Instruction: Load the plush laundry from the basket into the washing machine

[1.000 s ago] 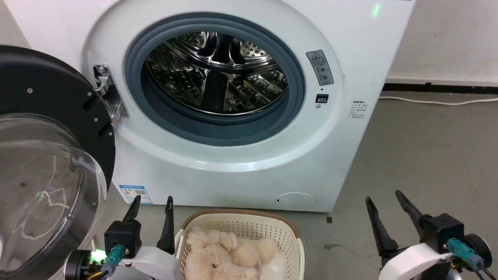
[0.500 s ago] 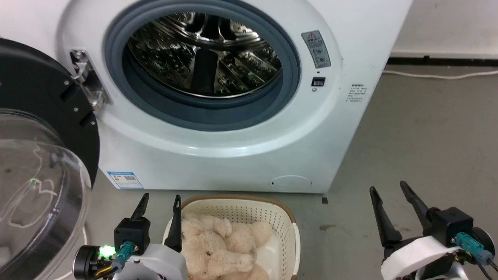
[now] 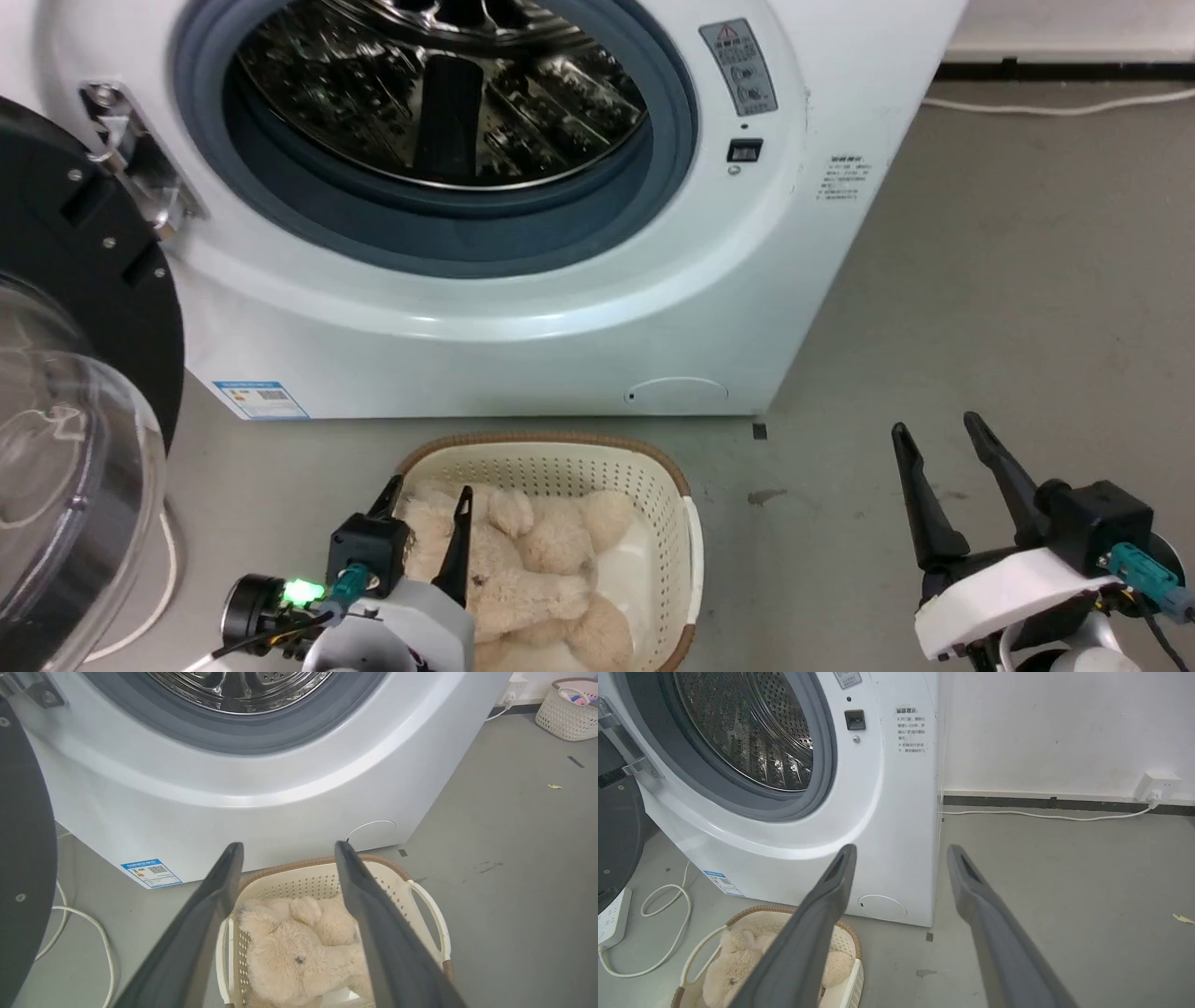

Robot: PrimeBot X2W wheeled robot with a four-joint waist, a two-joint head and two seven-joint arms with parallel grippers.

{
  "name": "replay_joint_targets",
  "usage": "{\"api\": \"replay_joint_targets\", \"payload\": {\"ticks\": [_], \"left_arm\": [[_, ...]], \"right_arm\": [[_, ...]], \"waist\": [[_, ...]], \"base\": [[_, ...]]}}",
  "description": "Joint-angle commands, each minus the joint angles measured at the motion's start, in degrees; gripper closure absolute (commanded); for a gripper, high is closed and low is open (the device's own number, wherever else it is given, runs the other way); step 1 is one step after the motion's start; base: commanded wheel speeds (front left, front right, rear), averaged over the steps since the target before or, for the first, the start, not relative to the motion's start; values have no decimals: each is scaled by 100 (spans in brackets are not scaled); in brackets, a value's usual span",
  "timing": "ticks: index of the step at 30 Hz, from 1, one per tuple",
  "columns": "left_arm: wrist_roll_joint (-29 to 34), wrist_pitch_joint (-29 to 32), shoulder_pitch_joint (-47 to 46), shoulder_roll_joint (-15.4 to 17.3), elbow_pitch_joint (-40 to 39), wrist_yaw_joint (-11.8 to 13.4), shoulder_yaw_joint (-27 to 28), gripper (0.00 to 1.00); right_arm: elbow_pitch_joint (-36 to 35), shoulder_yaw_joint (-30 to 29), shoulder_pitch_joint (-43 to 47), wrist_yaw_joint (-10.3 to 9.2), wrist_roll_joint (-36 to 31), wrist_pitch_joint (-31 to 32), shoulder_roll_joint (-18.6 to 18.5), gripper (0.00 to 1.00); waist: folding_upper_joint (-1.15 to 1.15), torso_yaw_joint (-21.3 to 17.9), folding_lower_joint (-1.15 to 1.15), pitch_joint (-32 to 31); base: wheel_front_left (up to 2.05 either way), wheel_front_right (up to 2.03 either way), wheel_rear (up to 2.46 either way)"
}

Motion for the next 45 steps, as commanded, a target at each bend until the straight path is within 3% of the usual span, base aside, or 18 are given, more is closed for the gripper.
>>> {"api": "replay_joint_targets", "payload": {"ticks": [1, 20, 29, 41, 42, 45], "left_arm": [[29, -64, -143, 34, 151, -27, -56, 0], [39, -287, -934, 125, 1791, -134, -504, 0], [-23, -68, -1349, 220, 2575, -232, -716, 0], [-131, -15, -1873, 394, 3275, -199, -900, 0], [-229, -34, -1972, 417, 3398, -85, -842, 0], [-263, -45, -2048, 440, 3521, -58, -864, 0]], "right_arm": [[43, -12, -116, 2, 85, -73, -5, 0], [191, -16, -405, 2, 452, -300, -7, 0], [259, 3, -555, 3, 628, -408, -8, 0], [338, -15, -723, 3, 842, -540, -9, 0], [343, -14, -760, 3, 869, -564, -9, 0], [337, -15, -803, 3, 906, -587, -9, 0]], "waist": [[0, -39, -1, 72], [0, -304, -1, 692], [0, -457, -1, 1027], [0, -628, -1, 1423], [0, -660, -1, 1489], [0, -701, -1, 1555]], "base": [[0, 0, 0], [0, 0, 0], [0, 0, 0], [0, 0, 0], [0, 0, 0], [0, 0, 0]]}}
